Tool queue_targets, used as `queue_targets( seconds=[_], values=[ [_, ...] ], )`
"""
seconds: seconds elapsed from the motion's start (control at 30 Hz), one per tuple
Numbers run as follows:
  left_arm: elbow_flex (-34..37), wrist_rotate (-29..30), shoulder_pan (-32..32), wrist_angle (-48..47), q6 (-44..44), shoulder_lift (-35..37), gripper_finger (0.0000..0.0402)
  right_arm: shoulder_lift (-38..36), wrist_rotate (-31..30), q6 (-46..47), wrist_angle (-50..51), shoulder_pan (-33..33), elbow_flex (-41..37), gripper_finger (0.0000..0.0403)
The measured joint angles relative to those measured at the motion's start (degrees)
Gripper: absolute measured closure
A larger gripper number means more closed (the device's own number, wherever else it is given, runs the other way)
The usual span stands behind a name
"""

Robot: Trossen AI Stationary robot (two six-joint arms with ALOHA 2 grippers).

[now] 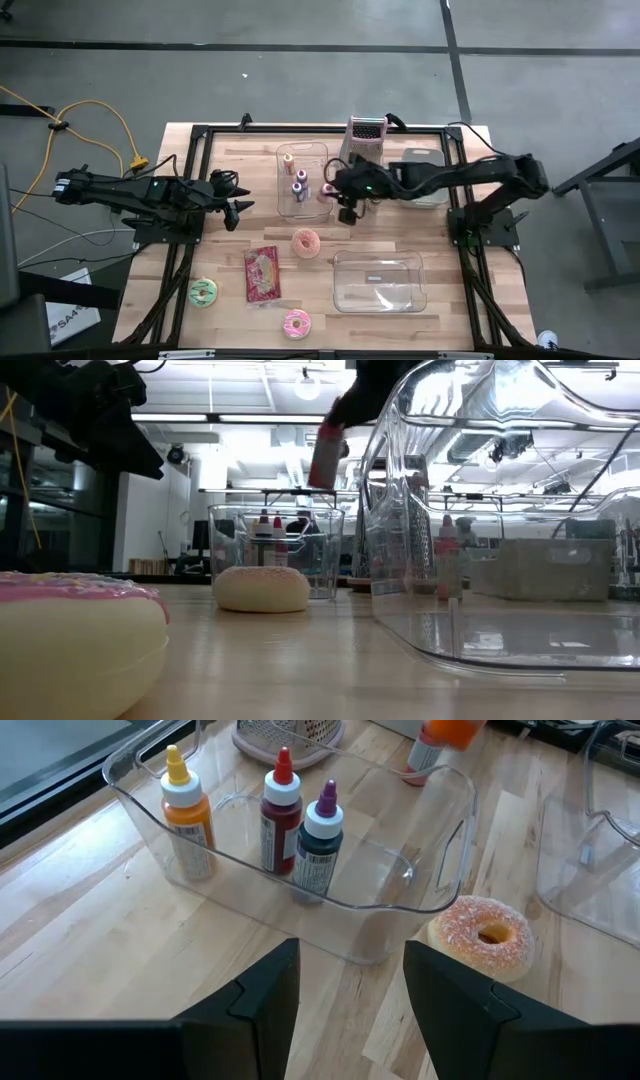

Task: Pick & Place Food Item
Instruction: Put the orange food coloring bottle into the top transparent bin

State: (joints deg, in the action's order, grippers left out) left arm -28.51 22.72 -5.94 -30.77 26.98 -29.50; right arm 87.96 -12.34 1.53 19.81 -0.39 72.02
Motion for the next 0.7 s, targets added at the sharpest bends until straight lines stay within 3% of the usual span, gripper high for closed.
queue_targets(
  seconds=[0.2, 0.7],
  values=[
    [0.0, 0.0, 0.0, 0.0, 0.0, 0.0, 0.0228, 5.9, 3.3, 2.4, -4.1, -2.9, 0.1, 0.0302],
    [0.0, 0.0, 0.0, 0.0, 0.0, 0.0, 0.0228, 15.0, 4.9, 2.9, -7.2, -4.6, 0.1, 0.0302]
  ],
)
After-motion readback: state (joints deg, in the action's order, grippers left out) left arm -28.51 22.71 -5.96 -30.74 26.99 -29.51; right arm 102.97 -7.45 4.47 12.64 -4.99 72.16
